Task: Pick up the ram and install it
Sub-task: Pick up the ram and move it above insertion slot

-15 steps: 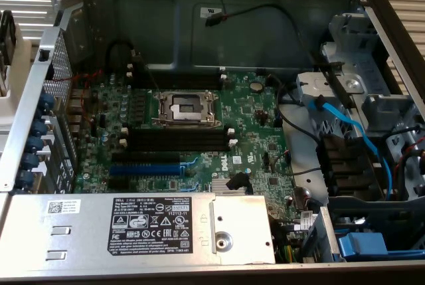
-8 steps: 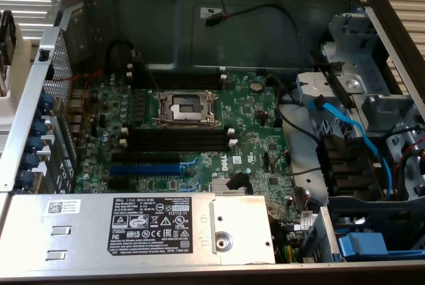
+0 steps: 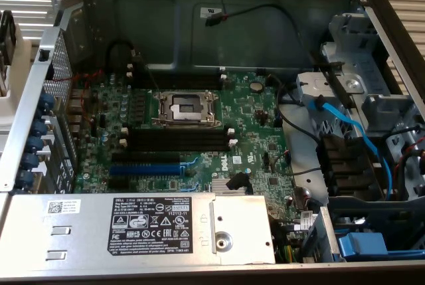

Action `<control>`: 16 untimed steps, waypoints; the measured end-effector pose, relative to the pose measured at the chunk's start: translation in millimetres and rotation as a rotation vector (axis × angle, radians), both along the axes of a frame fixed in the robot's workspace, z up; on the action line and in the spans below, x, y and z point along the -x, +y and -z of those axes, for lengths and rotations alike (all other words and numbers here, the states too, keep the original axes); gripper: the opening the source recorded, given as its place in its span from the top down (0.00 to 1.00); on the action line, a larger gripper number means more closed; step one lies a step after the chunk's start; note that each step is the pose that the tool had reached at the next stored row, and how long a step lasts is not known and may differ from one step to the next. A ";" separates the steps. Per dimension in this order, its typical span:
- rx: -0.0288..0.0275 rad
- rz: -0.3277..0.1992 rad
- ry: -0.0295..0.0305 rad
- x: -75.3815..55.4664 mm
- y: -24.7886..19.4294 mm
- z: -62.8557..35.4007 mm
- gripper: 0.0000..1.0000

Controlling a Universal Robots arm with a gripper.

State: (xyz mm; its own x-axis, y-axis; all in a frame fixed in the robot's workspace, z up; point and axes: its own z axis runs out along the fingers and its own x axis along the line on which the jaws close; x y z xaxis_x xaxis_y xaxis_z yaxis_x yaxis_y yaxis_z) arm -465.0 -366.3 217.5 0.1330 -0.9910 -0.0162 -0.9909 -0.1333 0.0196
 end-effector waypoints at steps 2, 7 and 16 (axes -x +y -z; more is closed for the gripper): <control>0.0000 0.000 0.0000 0.0 0.0 0.0 0.90; 0.0000 0.000 0.0000 0.0 0.0 0.0 0.88; 0.0001 0.000 -0.0017 0.0 -0.1 1.8 0.75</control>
State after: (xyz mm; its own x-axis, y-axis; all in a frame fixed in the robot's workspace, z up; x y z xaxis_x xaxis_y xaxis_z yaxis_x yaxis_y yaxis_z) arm -464.9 -366.3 215.7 0.1331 -0.9910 -0.0159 -0.9909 -0.1334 0.0179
